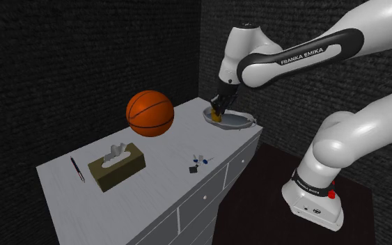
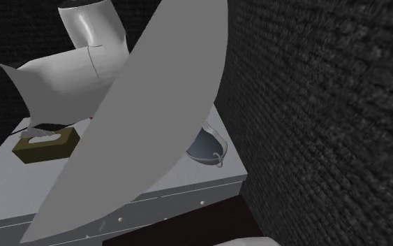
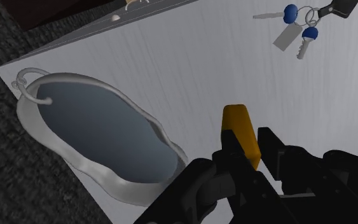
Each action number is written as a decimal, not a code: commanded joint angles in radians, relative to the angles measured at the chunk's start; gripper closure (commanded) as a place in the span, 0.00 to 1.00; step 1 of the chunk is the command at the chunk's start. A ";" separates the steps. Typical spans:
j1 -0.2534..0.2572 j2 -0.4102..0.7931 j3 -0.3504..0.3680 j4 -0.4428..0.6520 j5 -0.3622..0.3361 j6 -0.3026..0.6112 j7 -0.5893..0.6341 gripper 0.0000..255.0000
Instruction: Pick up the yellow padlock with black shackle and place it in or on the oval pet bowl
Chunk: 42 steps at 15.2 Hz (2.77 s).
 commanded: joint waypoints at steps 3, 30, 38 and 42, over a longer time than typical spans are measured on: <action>-0.011 -0.016 -0.028 0.017 -0.008 -0.032 -0.032 1.00; -0.159 0.174 -0.319 -0.048 -0.119 0.238 -0.364 1.00; -0.159 0.174 -0.319 -0.048 -0.119 0.238 -0.364 0.00; -0.159 0.174 -0.319 -0.048 -0.119 0.238 -0.364 0.00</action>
